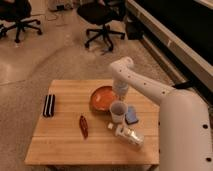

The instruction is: Drag the ceramic bowl in a circle

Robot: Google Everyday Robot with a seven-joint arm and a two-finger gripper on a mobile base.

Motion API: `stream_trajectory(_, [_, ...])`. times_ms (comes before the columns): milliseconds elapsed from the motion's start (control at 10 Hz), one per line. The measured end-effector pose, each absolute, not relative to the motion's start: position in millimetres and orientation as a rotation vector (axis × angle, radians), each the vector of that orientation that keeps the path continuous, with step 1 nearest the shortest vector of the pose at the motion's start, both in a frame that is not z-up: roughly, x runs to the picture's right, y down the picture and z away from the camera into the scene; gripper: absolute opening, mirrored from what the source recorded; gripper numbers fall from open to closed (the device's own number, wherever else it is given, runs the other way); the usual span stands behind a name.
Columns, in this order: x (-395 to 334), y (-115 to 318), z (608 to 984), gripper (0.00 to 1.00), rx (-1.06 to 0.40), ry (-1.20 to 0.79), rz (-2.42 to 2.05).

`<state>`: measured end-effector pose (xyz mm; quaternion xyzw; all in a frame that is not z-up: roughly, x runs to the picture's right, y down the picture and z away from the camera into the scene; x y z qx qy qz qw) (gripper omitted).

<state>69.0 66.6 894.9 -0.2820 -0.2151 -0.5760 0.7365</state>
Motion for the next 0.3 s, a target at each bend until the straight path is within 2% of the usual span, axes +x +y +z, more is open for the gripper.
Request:
stream_trajectory(200, [50.3,67.1,894.4,0.01,-0.602,-0.493,-1.271])
stream_trajectory(300, [53.3,66.8,894.5,0.04,-0.604,-0.488,-1.271])
